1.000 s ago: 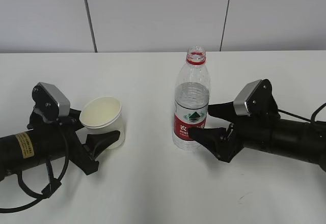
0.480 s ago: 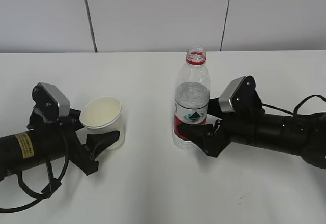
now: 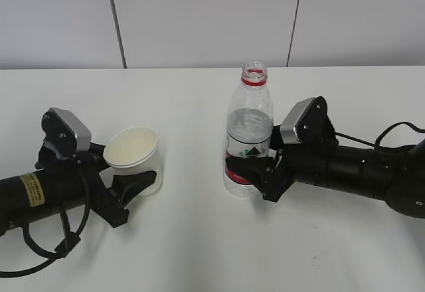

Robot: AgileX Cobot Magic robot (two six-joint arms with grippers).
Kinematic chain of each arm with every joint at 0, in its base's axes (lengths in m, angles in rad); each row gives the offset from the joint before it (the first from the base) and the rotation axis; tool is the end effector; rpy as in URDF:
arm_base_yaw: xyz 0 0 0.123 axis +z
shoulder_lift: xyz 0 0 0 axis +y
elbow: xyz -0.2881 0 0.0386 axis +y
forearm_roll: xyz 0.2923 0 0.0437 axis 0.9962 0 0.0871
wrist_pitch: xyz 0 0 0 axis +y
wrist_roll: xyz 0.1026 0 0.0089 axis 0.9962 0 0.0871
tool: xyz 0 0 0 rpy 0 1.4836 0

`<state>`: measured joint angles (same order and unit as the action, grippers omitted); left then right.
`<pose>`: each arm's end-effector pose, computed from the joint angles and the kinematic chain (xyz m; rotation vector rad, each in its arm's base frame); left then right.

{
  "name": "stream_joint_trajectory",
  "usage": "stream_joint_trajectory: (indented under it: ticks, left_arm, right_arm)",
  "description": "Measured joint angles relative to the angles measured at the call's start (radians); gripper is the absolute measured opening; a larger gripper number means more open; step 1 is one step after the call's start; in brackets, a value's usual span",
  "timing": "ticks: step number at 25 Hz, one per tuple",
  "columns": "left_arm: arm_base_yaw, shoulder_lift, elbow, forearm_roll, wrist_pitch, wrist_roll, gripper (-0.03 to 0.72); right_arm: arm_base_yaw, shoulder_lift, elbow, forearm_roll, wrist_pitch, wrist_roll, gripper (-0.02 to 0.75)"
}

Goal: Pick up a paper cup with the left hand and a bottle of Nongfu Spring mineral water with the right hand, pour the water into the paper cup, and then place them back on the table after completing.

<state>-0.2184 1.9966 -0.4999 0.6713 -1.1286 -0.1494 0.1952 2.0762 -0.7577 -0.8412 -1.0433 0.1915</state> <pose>0.2787 -0.1212 0.0493 0.7578 1.7762 -0.6073 0.3420 0.1352 0.0551 -0.9126 1.6670 0.5931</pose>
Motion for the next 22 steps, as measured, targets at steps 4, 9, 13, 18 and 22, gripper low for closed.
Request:
stream_joint_trajectory:
  ticks: [4,9,13,18,22]
  left_arm:
    - [0.000,0.000,0.000,0.001,0.000,-0.003,0.443]
    - [0.000,-0.004,0.000,0.025,0.002,-0.007,0.443]
    - [0.000,-0.034,0.000,0.037,0.037,-0.039,0.443]
    - [0.000,-0.077,0.001,0.100,0.070,-0.088,0.443]
    - [0.000,-0.140,0.001,0.130,0.105,-0.128,0.443]
  right_arm:
    - [0.000,0.000,0.000,0.000,-0.001,0.000,0.530]
    - [0.002,-0.033,0.000,-0.006,0.062,-0.001,0.515]
    - [0.002,-0.084,0.000,-0.008,0.154,-0.001,0.486]
    - [0.002,-0.128,0.002,-0.025,0.180,-0.001,0.480]
    - [0.002,-0.196,0.002,-0.029,0.232,-0.001,0.480]
